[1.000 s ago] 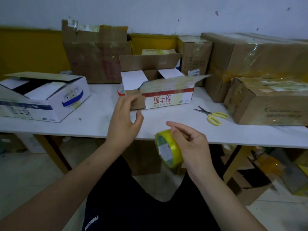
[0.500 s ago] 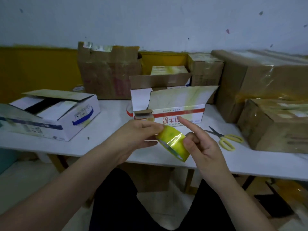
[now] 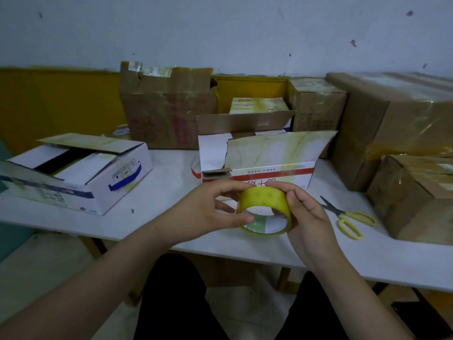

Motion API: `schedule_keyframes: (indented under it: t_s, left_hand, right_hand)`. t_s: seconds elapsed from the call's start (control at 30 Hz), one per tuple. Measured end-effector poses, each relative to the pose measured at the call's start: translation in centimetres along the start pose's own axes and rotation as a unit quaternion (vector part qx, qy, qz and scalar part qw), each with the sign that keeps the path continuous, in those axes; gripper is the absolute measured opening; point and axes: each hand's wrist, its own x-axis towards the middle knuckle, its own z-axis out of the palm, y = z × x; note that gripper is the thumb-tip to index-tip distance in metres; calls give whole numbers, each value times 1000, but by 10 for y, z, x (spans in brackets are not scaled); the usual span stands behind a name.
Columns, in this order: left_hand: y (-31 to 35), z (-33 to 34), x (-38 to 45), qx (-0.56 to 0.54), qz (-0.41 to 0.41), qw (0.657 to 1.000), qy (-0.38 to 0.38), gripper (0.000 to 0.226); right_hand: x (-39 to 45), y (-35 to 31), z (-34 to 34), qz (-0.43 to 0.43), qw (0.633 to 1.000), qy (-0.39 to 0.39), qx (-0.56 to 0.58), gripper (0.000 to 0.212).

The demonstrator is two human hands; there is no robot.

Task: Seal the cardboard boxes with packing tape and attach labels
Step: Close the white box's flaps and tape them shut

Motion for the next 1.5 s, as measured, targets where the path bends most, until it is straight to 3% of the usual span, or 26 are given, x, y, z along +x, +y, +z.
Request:
schedule_keyframes:
  t_s: [0.07, 0.17, 0.33, 0.43, 0.6, 0.67, 0.97, 1.23, 1.5]
  left_hand:
    - [-3, 2, 2, 38, 34, 999, 12, 55]
    - [-1, 6, 8, 9, 39, 999, 13, 53]
    - [-7, 15, 15, -117, -19, 991, -59, 30]
    - [-12, 26, 15, -211, -66, 972, -85, 30]
    - [-10, 35, 20, -223, -88, 967, -87, 30]
    - [-6, 36, 21, -235, -101, 963, -87, 29]
    - [5, 39, 23, -235, -132, 959, -90, 29]
    - [10, 40, 25, -194, -148, 966, -82, 32]
    - [9, 42, 30, -181, -126, 973, -68, 32]
  right_hand:
    - [6, -1, -1, 26, 998, 23, 57, 30]
    - [14, 2, -4, 65, 993, 50, 90, 25]
    - [22, 5, -1, 164, 962, 92, 197, 22]
    - [26, 4, 2, 193, 942, 104, 253, 20]
    - [31, 6, 3, 213, 937, 117, 252, 18]
    - [31, 7, 4, 205, 940, 126, 241, 20]
    - [32, 17, -2, 73, 991, 39, 109, 23]
    - [33, 18, -8, 25, 999, 21, -15, 39]
    - [32, 12, -16, 17, 996, -9, -93, 31]
